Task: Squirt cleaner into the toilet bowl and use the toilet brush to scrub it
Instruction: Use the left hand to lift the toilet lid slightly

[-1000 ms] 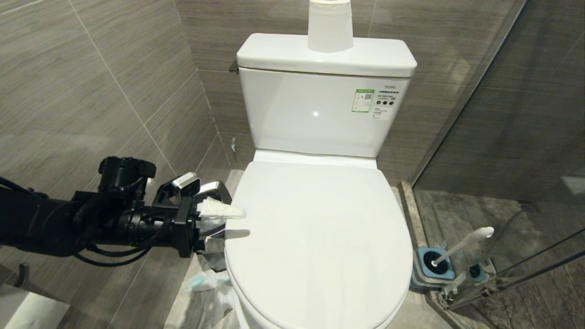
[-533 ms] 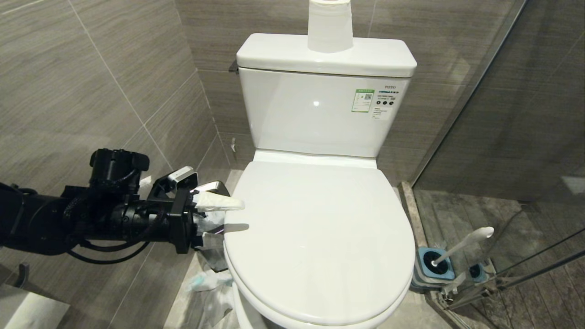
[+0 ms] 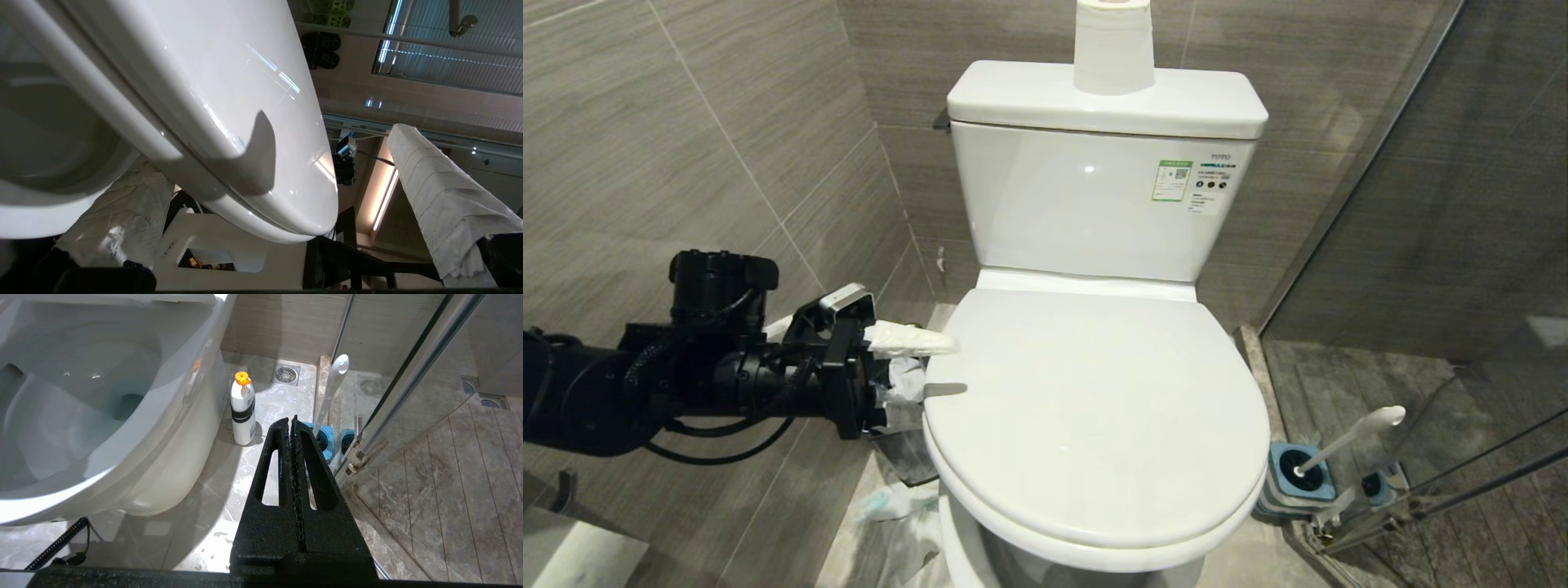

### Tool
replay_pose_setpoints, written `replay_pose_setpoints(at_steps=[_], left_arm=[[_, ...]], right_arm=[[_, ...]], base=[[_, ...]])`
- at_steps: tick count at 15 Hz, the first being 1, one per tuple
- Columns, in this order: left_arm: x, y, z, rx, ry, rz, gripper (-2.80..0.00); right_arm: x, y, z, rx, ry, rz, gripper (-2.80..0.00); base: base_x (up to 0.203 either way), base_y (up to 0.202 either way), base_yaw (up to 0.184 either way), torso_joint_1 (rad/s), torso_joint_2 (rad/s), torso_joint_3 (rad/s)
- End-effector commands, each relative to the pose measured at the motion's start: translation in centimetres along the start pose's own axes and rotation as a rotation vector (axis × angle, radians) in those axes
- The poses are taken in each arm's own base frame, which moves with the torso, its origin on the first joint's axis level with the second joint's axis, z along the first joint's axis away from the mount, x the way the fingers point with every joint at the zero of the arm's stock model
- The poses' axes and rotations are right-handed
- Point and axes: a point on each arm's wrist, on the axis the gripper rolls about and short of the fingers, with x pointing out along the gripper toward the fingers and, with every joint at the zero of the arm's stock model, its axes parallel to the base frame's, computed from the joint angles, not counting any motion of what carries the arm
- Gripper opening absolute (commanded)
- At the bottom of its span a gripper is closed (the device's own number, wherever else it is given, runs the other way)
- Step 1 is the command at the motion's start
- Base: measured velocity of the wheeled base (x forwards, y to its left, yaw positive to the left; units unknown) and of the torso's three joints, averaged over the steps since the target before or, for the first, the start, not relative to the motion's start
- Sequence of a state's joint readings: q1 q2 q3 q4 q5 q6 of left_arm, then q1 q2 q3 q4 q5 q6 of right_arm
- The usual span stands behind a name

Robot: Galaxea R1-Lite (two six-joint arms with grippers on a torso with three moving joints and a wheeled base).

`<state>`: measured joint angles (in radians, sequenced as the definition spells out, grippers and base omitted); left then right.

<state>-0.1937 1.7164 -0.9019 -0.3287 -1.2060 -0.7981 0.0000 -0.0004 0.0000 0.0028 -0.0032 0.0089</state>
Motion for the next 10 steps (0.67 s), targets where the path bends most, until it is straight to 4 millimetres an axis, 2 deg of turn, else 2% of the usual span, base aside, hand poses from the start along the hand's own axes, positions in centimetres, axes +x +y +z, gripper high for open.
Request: replay_pose_setpoints(at_steps=[1,10], left_arm=[[0.23,-0.11,0.10,-0.003,0.001,-0.008,0.00],[0.02,0.06,-0.09,-0.015,-0.008,-0.001,0.00]], right_arm=[[0.00,0.00,-0.05,0.000,0.001,0.000,-2.80],[0.01,0.00,-0.04,0.000,0.002,0.000,-2.80]], base=[[0.000,0.000,0.000,0.000,0.00,0.000],[0.000,0.000,0.000,0.000,0.00,0.000]])
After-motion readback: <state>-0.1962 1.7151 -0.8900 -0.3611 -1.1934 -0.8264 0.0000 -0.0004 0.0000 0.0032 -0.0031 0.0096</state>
